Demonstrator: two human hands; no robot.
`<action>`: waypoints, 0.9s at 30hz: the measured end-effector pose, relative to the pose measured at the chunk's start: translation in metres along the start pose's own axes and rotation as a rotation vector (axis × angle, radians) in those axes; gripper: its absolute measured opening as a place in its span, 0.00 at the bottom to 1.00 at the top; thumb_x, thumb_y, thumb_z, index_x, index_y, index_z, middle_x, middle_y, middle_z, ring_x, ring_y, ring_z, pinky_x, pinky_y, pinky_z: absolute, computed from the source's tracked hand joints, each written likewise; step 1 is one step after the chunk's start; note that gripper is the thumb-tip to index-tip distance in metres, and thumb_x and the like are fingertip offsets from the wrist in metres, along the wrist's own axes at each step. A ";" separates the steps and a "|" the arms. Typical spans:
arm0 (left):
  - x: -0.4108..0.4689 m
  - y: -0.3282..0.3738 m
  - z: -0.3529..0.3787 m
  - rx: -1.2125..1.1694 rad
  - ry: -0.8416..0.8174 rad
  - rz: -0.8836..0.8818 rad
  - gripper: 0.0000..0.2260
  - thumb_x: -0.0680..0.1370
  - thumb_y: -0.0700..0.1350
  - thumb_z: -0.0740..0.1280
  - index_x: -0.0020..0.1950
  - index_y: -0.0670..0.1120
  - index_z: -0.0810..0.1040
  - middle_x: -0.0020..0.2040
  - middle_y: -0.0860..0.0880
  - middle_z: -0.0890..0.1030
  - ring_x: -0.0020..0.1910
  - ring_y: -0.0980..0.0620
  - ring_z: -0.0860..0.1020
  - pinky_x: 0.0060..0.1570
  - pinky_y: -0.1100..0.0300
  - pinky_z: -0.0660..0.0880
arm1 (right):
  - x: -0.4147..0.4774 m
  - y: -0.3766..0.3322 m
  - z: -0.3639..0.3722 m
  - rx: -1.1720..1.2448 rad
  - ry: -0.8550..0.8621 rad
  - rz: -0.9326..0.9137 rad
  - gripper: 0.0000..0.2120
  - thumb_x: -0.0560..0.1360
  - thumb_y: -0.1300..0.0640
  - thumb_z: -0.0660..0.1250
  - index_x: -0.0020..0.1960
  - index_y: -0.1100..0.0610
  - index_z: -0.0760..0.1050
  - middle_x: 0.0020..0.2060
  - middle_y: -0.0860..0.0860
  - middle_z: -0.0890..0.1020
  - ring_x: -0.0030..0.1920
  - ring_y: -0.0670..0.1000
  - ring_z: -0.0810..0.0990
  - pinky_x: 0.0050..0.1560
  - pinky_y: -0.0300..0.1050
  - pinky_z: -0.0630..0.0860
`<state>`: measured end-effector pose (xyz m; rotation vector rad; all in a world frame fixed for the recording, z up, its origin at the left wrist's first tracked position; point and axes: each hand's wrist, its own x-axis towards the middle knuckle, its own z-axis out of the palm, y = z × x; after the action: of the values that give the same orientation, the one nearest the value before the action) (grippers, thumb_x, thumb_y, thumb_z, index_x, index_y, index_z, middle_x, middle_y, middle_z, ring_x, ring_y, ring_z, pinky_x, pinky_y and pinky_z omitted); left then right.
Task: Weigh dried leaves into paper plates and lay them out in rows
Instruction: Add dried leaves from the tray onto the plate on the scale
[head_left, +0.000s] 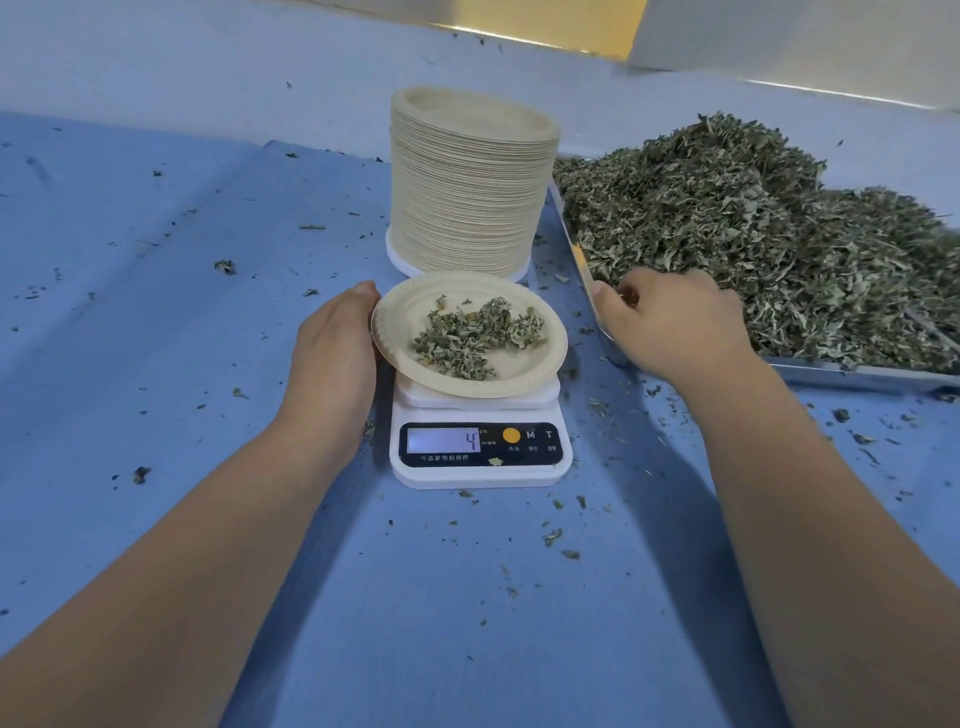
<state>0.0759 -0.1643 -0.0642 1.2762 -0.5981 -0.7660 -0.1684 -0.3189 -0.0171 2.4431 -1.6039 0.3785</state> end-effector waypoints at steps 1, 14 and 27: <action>0.000 0.000 0.000 0.000 -0.004 -0.001 0.06 0.75 0.55 0.62 0.41 0.55 0.74 0.48 0.52 0.75 0.47 0.52 0.71 0.50 0.49 0.66 | 0.000 0.000 0.001 -0.009 -0.088 0.020 0.30 0.80 0.29 0.45 0.52 0.51 0.74 0.43 0.51 0.76 0.53 0.59 0.74 0.58 0.59 0.70; 0.000 -0.001 -0.002 0.014 -0.003 0.004 0.07 0.76 0.55 0.62 0.43 0.54 0.76 0.49 0.53 0.75 0.48 0.52 0.73 0.53 0.49 0.67 | 0.002 0.007 0.009 0.267 0.210 0.013 0.20 0.84 0.48 0.57 0.37 0.57 0.72 0.28 0.52 0.73 0.35 0.60 0.74 0.38 0.49 0.68; 0.000 -0.002 -0.001 -0.001 0.002 0.022 0.12 0.76 0.55 0.62 0.31 0.61 0.74 0.40 0.59 0.74 0.48 0.55 0.72 0.54 0.50 0.67 | 0.004 0.014 0.015 0.411 0.310 0.152 0.23 0.76 0.29 0.62 0.48 0.49 0.77 0.29 0.45 0.76 0.29 0.47 0.75 0.30 0.41 0.67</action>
<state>0.0760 -0.1641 -0.0658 1.2672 -0.6094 -0.7470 -0.1786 -0.3323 -0.0299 2.3726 -1.7077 1.1534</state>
